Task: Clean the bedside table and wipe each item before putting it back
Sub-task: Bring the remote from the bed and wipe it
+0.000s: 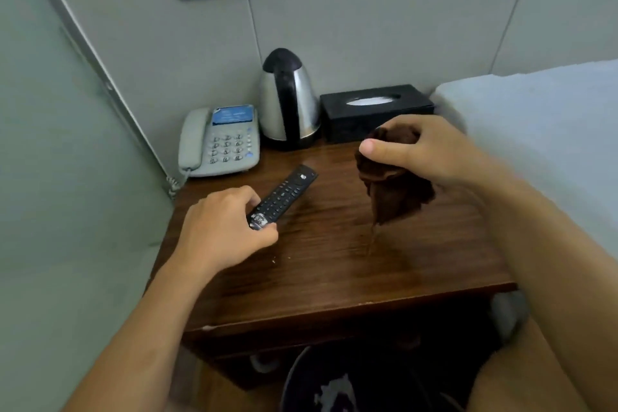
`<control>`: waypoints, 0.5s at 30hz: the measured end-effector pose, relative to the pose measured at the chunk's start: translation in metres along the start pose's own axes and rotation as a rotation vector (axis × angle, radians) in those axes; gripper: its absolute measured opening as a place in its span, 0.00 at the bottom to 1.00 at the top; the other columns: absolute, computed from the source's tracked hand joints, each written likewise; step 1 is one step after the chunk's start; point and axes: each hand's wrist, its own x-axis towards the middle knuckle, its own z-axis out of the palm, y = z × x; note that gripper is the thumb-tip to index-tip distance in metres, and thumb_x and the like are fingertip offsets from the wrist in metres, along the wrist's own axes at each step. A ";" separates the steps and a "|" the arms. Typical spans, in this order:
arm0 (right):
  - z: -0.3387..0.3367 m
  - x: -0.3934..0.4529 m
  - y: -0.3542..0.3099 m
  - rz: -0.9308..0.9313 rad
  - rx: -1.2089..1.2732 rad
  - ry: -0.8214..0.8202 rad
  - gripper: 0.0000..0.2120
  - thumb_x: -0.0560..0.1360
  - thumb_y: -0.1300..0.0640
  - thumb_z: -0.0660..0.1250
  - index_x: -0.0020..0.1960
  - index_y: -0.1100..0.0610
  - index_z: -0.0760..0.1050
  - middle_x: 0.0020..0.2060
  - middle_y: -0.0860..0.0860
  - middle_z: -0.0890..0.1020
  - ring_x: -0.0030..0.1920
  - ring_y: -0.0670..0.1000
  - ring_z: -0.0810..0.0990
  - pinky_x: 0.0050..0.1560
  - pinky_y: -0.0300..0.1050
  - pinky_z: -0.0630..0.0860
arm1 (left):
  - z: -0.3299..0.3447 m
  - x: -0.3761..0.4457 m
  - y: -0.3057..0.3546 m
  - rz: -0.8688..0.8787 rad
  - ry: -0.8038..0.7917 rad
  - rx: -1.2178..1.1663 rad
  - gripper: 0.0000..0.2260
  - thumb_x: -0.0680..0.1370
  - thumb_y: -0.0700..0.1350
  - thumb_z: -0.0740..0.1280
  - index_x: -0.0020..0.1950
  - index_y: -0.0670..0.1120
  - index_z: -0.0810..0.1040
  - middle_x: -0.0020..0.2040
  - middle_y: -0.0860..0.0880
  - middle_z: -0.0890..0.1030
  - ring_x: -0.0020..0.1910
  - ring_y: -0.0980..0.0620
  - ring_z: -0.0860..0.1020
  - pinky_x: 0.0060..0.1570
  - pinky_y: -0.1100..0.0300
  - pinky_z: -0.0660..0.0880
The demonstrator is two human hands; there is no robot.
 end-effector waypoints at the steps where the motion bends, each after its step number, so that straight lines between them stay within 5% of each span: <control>1: 0.009 0.005 0.000 -0.006 0.004 -0.046 0.20 0.65 0.38 0.80 0.50 0.49 0.85 0.43 0.46 0.87 0.45 0.44 0.86 0.47 0.41 0.81 | 0.000 0.000 -0.003 -0.002 -0.013 -0.007 0.17 0.67 0.63 0.74 0.50 0.58 0.78 0.41 0.59 0.77 0.43 0.52 0.78 0.41 0.54 0.71; 7: 0.030 0.030 0.024 -0.020 -0.185 -0.141 0.20 0.69 0.49 0.81 0.59 0.46 0.82 0.50 0.44 0.85 0.50 0.45 0.84 0.56 0.46 0.83 | 0.014 0.001 -0.011 -0.011 -0.077 0.041 0.19 0.68 0.64 0.72 0.54 0.57 0.78 0.44 0.58 0.78 0.45 0.52 0.78 0.42 0.54 0.70; 11: 0.015 0.039 0.061 0.037 -0.445 -0.120 0.32 0.71 0.49 0.80 0.71 0.47 0.72 0.62 0.47 0.79 0.62 0.51 0.79 0.67 0.52 0.77 | 0.019 0.007 -0.011 -0.027 -0.049 0.007 0.17 0.69 0.63 0.73 0.53 0.57 0.77 0.43 0.58 0.77 0.43 0.53 0.76 0.40 0.55 0.68; 15: 0.025 0.029 0.091 -0.089 -0.693 -0.247 0.30 0.75 0.47 0.75 0.74 0.46 0.69 0.72 0.47 0.71 0.71 0.56 0.71 0.72 0.51 0.69 | 0.022 0.008 -0.001 -0.035 -0.025 -0.087 0.15 0.70 0.62 0.74 0.51 0.58 0.76 0.39 0.59 0.76 0.39 0.58 0.75 0.34 0.58 0.66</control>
